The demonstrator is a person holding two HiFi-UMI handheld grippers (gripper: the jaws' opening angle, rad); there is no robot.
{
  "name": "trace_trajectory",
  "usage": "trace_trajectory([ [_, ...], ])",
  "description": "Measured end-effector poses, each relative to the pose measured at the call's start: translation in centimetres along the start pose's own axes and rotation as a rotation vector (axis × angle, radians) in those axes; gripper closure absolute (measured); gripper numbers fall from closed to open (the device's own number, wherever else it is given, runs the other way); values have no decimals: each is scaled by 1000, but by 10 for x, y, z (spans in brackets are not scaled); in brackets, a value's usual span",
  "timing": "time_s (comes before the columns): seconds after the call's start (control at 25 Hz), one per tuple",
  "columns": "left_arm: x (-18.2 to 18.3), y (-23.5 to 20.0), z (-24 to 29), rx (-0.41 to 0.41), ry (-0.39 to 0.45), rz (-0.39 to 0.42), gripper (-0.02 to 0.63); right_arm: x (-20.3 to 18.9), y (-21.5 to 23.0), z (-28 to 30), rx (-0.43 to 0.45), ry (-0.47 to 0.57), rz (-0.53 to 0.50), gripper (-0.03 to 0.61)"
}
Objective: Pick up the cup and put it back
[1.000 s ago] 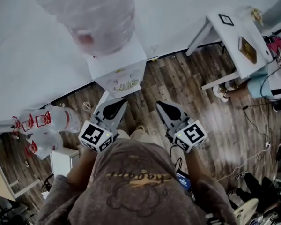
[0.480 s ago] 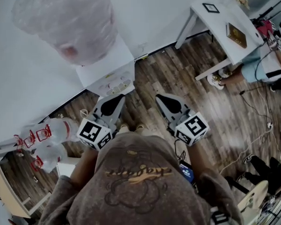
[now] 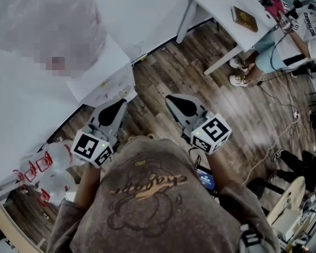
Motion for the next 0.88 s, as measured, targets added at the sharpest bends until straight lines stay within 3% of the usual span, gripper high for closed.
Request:
trace_trajectory([
  [0.28, 9, 5, -8, 1, -14, 15, 611, 8, -14, 4, -32, 69, -1, 574],
  [0.6, -19, -10, -11, 71, 15, 40, 611, -27, -23, 26, -37, 49, -58, 575],
  [0.88, -34, -26, -19, 104, 31, 32, 611, -47, -19, 40, -92, 67, -26, 575],
])
Point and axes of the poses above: the fingertips, and each gripper's own axes: z forward along the fingers, y to its right, x out of its top, the point moved 9 cm from there along -z, backward along the fingers, and after that the axes turned 6 degrees about y, right-handed, at the moved point
